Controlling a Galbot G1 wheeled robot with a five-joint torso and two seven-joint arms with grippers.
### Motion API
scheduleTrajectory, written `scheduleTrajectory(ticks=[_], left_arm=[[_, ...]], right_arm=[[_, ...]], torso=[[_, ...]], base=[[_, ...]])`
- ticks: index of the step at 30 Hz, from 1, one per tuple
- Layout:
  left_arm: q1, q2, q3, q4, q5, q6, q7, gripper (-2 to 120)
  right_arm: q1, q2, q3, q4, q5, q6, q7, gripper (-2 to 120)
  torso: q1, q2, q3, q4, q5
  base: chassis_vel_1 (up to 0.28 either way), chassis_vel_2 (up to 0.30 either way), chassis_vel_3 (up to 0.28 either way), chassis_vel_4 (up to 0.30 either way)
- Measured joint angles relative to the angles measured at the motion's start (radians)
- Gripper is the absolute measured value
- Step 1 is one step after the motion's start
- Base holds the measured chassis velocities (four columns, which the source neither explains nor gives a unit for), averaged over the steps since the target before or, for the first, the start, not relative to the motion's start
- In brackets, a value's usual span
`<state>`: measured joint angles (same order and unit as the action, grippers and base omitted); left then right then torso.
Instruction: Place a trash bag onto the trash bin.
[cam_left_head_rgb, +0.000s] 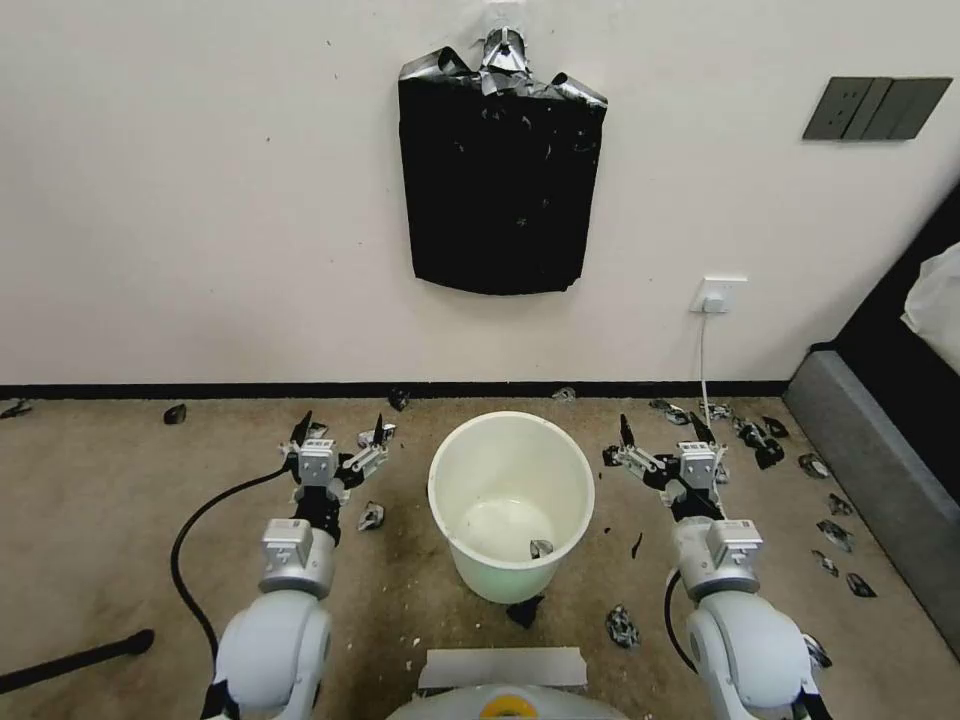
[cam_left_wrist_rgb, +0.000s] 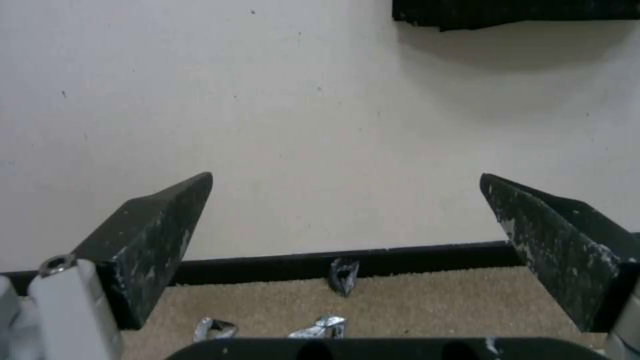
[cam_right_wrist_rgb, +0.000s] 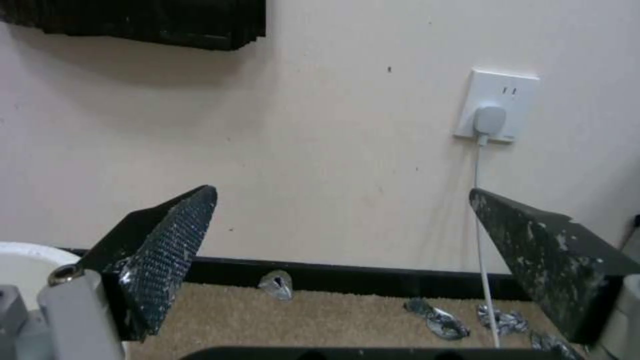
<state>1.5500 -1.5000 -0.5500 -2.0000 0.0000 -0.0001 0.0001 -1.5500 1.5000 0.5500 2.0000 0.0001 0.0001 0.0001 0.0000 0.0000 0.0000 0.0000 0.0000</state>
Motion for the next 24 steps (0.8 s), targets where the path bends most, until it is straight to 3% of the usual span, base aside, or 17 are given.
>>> scheduleTrajectory(ticks=[24], left_arm=[[0.0,0.0,0.0,0.0,0.0,0.0,0.0,100]], right_arm=[[0.0,0.0,0.0,0.0,0.0,0.0,0.0,100]], torso=[[0.0,0.0,0.0,0.0,0.0]], base=[[0.0,0.0,0.0,0.0]])
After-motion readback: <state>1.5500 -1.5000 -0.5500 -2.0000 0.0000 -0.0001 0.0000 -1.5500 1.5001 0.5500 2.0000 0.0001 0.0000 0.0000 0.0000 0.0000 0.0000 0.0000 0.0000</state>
